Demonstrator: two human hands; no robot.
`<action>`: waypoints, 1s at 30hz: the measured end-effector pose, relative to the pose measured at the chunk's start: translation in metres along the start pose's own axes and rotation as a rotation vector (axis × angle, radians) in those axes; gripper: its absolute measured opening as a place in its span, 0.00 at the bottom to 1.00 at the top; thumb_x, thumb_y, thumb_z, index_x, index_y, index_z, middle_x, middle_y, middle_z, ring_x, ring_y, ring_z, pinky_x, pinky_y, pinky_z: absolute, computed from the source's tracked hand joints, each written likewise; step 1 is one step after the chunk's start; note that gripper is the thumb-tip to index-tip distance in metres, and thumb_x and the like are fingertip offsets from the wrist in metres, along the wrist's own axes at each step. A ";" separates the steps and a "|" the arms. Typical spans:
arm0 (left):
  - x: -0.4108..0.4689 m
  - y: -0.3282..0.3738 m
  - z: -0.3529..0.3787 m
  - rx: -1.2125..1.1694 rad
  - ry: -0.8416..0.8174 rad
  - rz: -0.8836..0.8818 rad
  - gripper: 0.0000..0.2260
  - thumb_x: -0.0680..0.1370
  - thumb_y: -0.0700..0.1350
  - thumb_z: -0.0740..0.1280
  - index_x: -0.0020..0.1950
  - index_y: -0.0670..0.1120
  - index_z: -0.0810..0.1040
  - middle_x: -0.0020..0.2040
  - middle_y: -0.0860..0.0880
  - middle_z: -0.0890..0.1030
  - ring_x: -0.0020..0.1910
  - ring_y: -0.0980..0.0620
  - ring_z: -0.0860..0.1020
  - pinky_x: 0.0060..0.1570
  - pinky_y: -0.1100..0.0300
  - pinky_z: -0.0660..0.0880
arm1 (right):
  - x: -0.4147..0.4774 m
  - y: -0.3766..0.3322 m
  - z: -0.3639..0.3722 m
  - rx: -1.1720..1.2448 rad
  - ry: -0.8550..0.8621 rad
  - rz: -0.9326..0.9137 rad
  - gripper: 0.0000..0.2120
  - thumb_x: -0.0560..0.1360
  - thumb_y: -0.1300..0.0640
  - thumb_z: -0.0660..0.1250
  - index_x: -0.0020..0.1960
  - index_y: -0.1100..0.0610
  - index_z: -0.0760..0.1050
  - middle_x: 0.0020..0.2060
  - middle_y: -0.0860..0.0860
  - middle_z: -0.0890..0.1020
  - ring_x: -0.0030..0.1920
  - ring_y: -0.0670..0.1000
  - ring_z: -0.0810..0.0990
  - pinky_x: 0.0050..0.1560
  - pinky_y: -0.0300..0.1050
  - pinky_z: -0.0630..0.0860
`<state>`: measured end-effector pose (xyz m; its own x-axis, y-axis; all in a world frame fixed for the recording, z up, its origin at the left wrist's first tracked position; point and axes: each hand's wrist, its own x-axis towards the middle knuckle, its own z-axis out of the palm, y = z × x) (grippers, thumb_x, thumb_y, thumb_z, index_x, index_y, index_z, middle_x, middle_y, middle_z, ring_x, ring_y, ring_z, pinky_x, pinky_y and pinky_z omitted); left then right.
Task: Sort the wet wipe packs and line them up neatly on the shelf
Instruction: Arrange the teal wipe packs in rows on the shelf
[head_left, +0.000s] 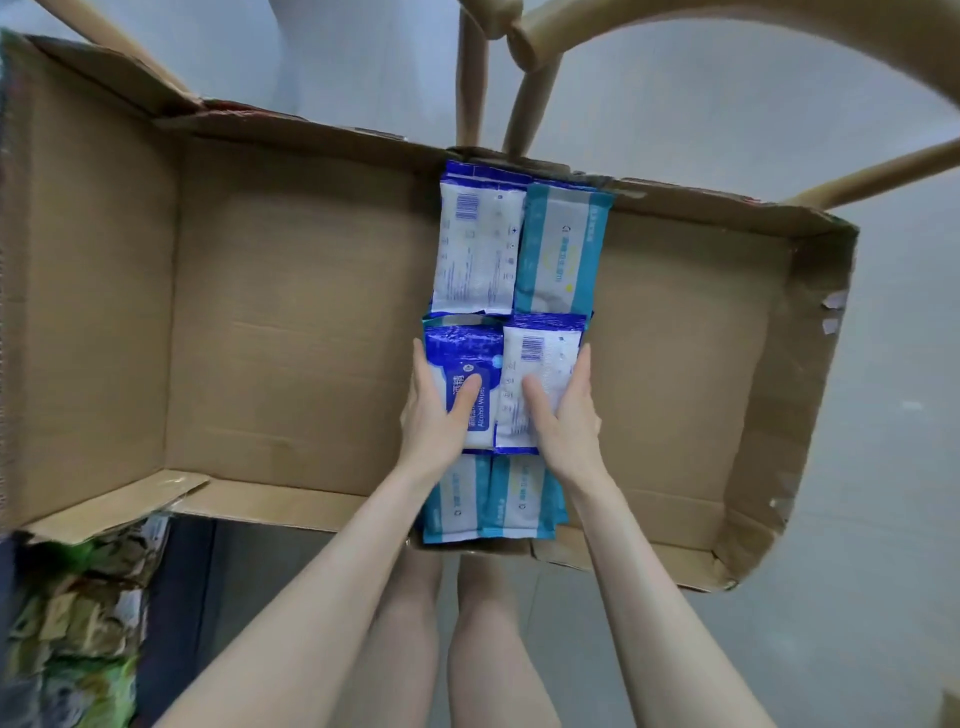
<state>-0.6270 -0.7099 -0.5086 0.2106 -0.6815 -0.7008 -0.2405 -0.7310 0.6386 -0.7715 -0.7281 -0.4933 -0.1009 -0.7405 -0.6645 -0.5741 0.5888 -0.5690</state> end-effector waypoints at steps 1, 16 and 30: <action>0.000 0.001 -0.001 -0.006 -0.008 0.010 0.37 0.74 0.64 0.63 0.76 0.58 0.47 0.71 0.55 0.68 0.67 0.54 0.70 0.67 0.46 0.67 | 0.002 0.002 0.001 -0.005 0.004 -0.014 0.40 0.74 0.35 0.54 0.77 0.50 0.41 0.74 0.48 0.63 0.72 0.52 0.64 0.72 0.58 0.56; -0.008 0.019 -0.026 0.341 0.002 0.059 0.16 0.78 0.54 0.64 0.63 0.48 0.71 0.58 0.50 0.78 0.53 0.53 0.76 0.55 0.50 0.75 | 0.000 -0.003 -0.023 -0.315 0.035 -0.071 0.27 0.78 0.44 0.60 0.71 0.57 0.62 0.63 0.54 0.75 0.61 0.57 0.74 0.59 0.56 0.71; 0.025 0.071 -0.033 0.215 0.267 0.185 0.15 0.78 0.48 0.66 0.62 0.43 0.72 0.58 0.49 0.72 0.56 0.52 0.73 0.54 0.59 0.70 | 0.031 -0.061 -0.037 -0.161 0.257 -0.268 0.16 0.78 0.56 0.64 0.63 0.60 0.72 0.60 0.55 0.73 0.59 0.53 0.71 0.51 0.32 0.60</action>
<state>-0.6078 -0.7796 -0.4704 0.3776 -0.8068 -0.4545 -0.4845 -0.5904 0.6455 -0.7692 -0.7993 -0.4616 -0.1184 -0.9299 -0.3483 -0.7254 0.3205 -0.6092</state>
